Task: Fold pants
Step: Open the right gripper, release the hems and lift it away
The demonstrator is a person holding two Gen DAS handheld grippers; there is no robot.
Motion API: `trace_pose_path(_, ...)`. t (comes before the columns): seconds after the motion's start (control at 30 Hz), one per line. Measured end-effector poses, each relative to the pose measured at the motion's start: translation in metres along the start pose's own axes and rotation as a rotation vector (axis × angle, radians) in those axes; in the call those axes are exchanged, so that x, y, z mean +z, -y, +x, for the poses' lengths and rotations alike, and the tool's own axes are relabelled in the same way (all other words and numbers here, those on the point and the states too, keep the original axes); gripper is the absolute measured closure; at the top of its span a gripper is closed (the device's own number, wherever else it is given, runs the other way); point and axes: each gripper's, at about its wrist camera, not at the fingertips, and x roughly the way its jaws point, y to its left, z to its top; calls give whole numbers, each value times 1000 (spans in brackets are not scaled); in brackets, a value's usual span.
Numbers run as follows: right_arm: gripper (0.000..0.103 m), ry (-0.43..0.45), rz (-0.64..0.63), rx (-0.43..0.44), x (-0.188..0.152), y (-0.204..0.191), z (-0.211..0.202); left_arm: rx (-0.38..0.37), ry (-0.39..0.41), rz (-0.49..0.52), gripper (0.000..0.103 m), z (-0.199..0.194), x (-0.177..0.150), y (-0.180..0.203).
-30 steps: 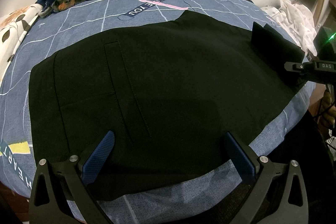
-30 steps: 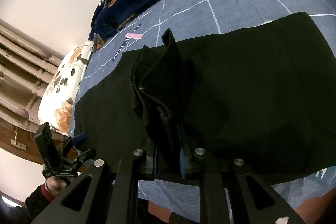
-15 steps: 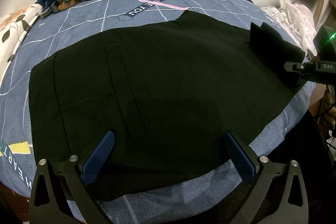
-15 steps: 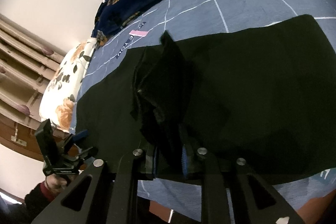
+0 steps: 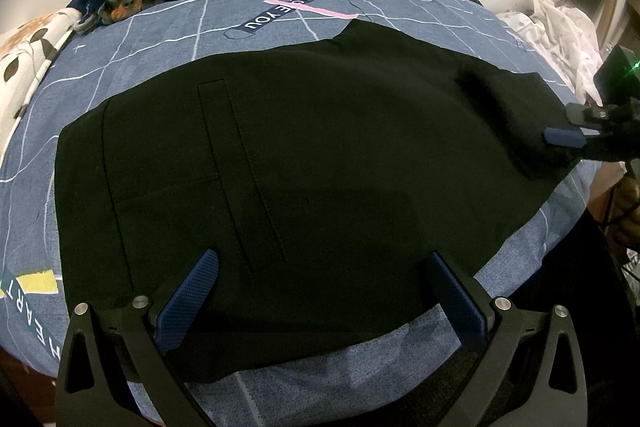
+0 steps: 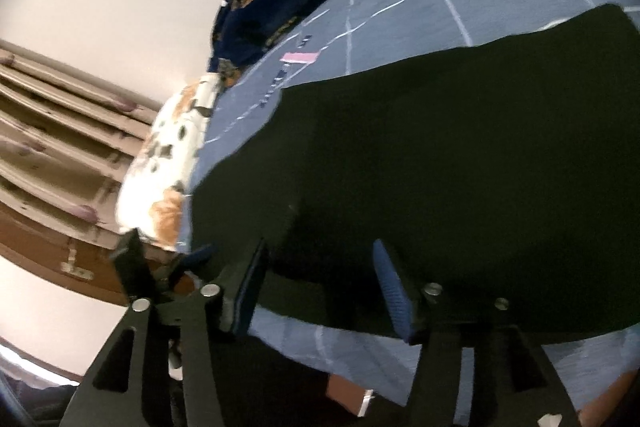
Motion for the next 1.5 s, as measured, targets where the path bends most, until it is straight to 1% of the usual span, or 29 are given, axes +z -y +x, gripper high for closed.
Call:
trace_pose_path(0.07,43,-28,31,53,-1,2,5,0,1,-1,0,0,0,0)
trace_pose_path(0.17,43,-44,62,87,-3,5,10,-1,1,-1,0,0,0,0)
trace_pose_path(0.23,43,-43,90,128,-2,7,7,-1,1,0,0,0,0,0)
trace_pose_path(0.3,43,-23,112,174,2,8,-2,-2,0,0,0,-1,0,0)
trace_pose_path(0.33,43,2,118,189,6,9,-13,-1,2,-1,0,-1,1,0)
trace_pose_path(0.4,43,63,122,186,14,12,-36,1,30,-15,1,-10,4,-2)
trace_pose_path(0.5,43,201,112,126,23,23,-86,-49,118,-53,1,-35,17,-6)
trace_pose_path(0.53,43,250,112,85,25,30,-104,-60,137,-59,1,-41,21,-6)
trace_pose_path(0.6,43,338,119,-7,29,47,-139,-76,153,-55,1,-50,36,0)
trace_pose_path(0.63,45,364,123,-37,30,54,-150,-81,153,-48,1,-51,43,4)
trace_pose_path(0.7,60,417,128,-131,33,69,-172,-108,156,-31,1,-47,60,18)
trace_pose_path(0.73,73,431,128,-168,34,76,-180,-127,156,-28,1,-43,68,26)
trace_pose_path(0.77,80,440,131,-185,35,82,-184,-149,156,-23,1,-39,75,35)
trace_pose_path(0.83,86,438,129,-186,37,88,-183,-186,162,1,2,-27,92,60)
trace_pose_path(0.87,87,425,121,-185,40,88,-177,-198,170,16,2,-23,99,72)
trace_pose_path(1.03,88,334,49,-190,59,89,-149,-261,202,109,7,-1,127,145)
trace_pose_path(1.13,88,285,2,-204,73,87,-128,-278,179,153,7,20,133,175)
trace_pose_path(1.23,88,252,-27,-213,82,91,-115,-273,147,194,8,40,132,193)
trace_pose_path(1.3,88,241,-7,-222,88,103,-110,-256,120,204,8,54,129,198)
trace_pose_path(1.37,89,237,26,-229,91,116,-109,-249,98,192,8,64,127,201)
trace_pose_path(1.4,91,231,46,-239,93,123,-109,-246,81,176,8,69,125,198)
trace_pose_path(1.43,99,229,62,-239,92,130,-110,-247,70,163,8,74,124,199)
trace_pose_path(1.47,103,231,83,-230,93,136,-111,-250,55,144,8,78,123,195)
trace_pose_path(1.5,103,232,99,-224,93,142,-112,-253,44,123,8,82,121,193)
